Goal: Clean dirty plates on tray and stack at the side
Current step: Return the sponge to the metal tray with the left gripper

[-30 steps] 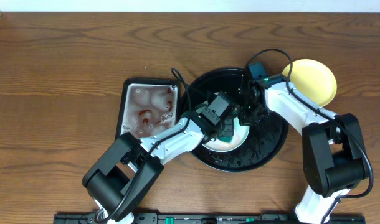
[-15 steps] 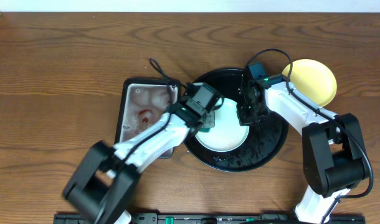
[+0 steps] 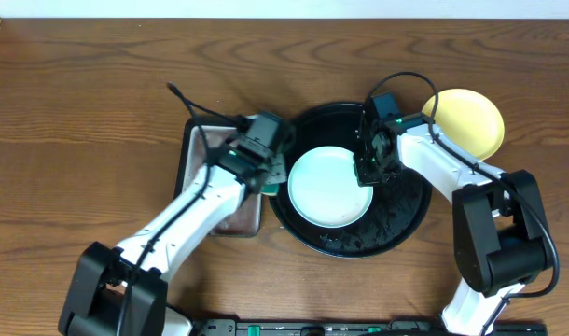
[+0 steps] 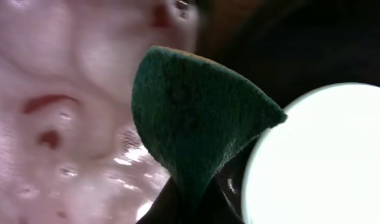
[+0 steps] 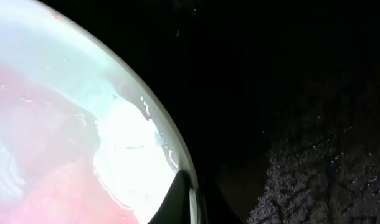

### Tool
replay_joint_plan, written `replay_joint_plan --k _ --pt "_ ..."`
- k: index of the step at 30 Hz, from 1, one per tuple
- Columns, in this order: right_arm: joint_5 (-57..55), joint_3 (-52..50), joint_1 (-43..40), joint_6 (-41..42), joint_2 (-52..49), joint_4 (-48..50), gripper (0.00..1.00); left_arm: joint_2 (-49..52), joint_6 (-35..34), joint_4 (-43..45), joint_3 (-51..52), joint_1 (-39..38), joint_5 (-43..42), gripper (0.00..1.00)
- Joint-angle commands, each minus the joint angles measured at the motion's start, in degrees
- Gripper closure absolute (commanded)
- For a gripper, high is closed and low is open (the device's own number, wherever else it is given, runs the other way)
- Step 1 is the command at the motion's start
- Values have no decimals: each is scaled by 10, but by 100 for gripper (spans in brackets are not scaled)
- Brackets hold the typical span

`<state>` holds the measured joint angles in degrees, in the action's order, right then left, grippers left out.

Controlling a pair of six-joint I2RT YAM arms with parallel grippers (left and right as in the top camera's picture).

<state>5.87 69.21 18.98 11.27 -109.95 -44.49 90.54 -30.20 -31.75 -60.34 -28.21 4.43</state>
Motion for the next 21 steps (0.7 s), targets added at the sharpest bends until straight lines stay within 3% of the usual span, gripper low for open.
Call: replay_joint_plan --k 1,10,21 --pt "36 -15 6 -2 -12 14 99 0 70 -8 2 38 -32 92" --pt "25 14 -10 -33 47 12 99 1 96 -19 7 105 -42 87" --pt "-191 17 12 -93 174 14 99 1 100 12 43 111 -36 86"
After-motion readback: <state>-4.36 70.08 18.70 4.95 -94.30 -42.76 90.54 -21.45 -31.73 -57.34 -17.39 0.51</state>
